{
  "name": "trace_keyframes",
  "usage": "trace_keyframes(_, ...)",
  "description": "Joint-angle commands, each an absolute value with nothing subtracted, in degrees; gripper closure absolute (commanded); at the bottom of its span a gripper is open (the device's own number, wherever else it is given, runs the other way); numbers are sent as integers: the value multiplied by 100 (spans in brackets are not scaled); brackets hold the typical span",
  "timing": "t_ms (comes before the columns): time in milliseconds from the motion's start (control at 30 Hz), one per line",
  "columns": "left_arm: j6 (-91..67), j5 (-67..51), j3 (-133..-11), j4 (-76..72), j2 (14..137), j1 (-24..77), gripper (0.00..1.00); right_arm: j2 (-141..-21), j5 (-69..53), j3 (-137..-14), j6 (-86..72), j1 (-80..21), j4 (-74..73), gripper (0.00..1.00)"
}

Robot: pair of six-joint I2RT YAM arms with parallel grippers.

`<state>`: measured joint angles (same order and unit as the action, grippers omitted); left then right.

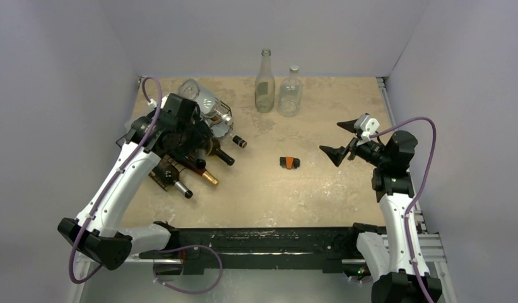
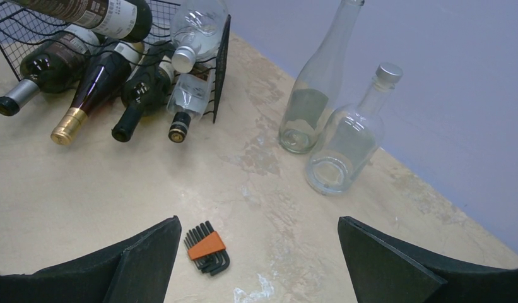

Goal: Take the wine bottle off the wine rack
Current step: Pick up the wine bottle from the wine rack.

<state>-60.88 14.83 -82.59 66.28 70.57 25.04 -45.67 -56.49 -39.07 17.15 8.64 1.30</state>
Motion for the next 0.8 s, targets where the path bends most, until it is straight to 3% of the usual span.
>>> trace_keyframes(0,-6128,1341,-8374,6411,6700,2629,100,-4518,-5722,-3924,1651,879,228,1)
trace_keyframes(767,-6005,40,-8174,6187,6460,3327,100,-4425,-6892,-3900,2343,870,-248,1)
